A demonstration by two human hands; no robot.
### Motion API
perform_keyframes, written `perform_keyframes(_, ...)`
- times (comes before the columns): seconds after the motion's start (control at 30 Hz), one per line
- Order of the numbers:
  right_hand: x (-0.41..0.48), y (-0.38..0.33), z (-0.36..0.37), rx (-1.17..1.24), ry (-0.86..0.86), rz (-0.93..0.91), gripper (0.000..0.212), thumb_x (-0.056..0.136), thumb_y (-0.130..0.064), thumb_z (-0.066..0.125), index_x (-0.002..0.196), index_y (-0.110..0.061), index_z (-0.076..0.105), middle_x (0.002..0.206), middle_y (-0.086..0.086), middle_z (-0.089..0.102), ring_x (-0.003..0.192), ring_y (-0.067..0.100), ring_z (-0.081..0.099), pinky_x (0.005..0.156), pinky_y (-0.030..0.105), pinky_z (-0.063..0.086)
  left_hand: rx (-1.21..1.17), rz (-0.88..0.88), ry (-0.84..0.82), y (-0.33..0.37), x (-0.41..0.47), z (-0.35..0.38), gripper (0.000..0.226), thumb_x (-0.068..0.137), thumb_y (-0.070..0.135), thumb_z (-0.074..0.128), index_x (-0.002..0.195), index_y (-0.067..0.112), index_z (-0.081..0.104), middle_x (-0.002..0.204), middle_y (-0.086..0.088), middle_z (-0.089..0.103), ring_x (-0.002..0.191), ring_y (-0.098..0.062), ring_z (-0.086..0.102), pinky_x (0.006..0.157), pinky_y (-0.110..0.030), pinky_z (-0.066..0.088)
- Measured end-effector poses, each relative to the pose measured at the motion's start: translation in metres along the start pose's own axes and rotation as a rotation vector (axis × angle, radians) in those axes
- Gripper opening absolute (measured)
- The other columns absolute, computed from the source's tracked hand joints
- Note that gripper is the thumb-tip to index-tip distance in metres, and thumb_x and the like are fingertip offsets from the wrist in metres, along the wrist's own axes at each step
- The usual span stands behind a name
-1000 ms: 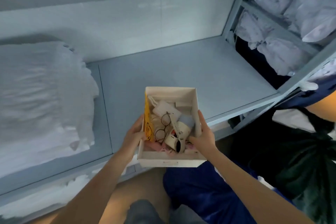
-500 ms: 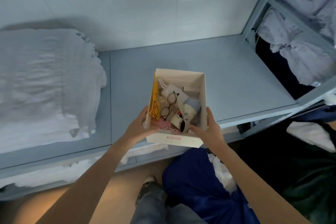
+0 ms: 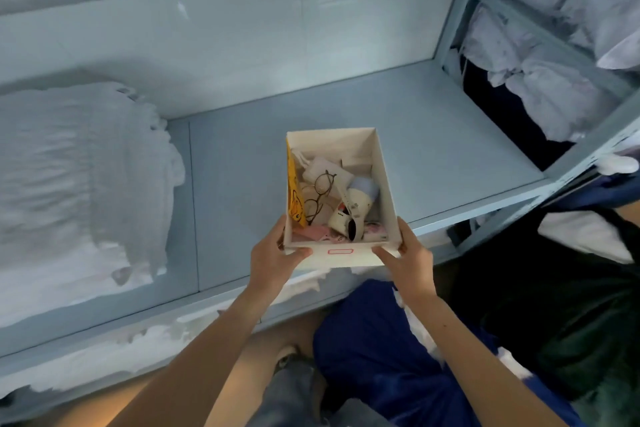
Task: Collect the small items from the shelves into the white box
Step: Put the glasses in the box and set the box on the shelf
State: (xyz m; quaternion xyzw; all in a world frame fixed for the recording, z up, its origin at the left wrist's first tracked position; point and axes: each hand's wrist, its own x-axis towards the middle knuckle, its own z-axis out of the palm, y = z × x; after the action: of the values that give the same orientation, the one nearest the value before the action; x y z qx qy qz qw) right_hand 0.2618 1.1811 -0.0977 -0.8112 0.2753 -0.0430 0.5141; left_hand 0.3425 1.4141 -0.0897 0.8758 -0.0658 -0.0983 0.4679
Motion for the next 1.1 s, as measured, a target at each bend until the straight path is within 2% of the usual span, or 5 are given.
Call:
perform_keyframes(0.17, 0.033, 0.008, -0.035, 0.015, 0.074, 0.004, 0.076, 0.082, -0.020, 0.077, 0.148, -0.020, 0.039, 0.131, 0.003, 0.061, 0.120, 0.020, 0.056, 0.103, 0.032, 0.046, -0.016, -0.005, -0.081, 0.021, 0.042, 0.037, 0.077, 0.063, 0.047, 0.071, 0.135, 0.028, 0.050, 0.122, 0.009, 0.067, 0.111, -0.013, 0.062, 0.093, -0.041, 0.053)
perform_keyframes(0.43, 0.093, 0.020, -0.089, 0.040, 0.146, 0.036, 0.083, 0.082, -0.030, 0.077, 0.151, -0.020, 0.032, 0.129, 0.011, 0.057, 0.106, 0.020, 0.053, 0.088, 0.024, 0.039, -0.022, 0.137, -0.089, 0.068, 0.092, 0.105, 0.049, 0.076, 0.022, 0.078, 0.122, 0.023, 0.060, 0.104, 0.011, 0.072, 0.097, -0.009, 0.066, 0.073, -0.018, 0.050)
perform_keyframes(0.6, 0.136, 0.023, -0.097, 0.065, 0.196, -0.014, 0.082, 0.083, -0.032, 0.075, 0.151, -0.021, 0.031, 0.133, 0.010, 0.055, 0.115, 0.024, 0.053, 0.095, 0.029, 0.042, 0.034, 0.219, -0.031, 0.080, 0.136, 0.129, 0.039, 0.072, 0.032, 0.076, 0.107, 0.021, 0.063, 0.095, 0.009, 0.072, 0.088, -0.012, 0.067, 0.067, -0.027, 0.054)
perform_keyframes(0.77, 0.191, 0.027, -0.092, 0.032, 0.239, -0.083, 0.082, 0.081, -0.039, 0.075, 0.150, -0.020, 0.035, 0.133, 0.008, 0.057, 0.116, 0.024, 0.055, 0.095, 0.029, 0.045, 0.039, 0.303, 0.013, 0.080, 0.186, 0.136, 0.032, 0.078, 0.026, 0.077, 0.108, 0.028, 0.064, 0.094, 0.015, 0.072, 0.084, 0.001, 0.066, 0.061, -0.012, 0.048)
perform_keyframes(1.1, 0.319, 0.022, -0.100, 0.023, 0.282, -0.233, 0.081, 0.078, -0.037, 0.079, 0.146, -0.017, 0.042, 0.133, 0.009, 0.058, 0.123, 0.024, 0.052, 0.089, 0.019, 0.037, 0.078, 0.390, 0.114, 0.097, 0.292, 0.167, 0.021, 0.079, 0.030, 0.076, 0.099, 0.031, 0.068, 0.080, 0.029, 0.070, 0.074, 0.013, 0.063, 0.058, -0.005, 0.042)
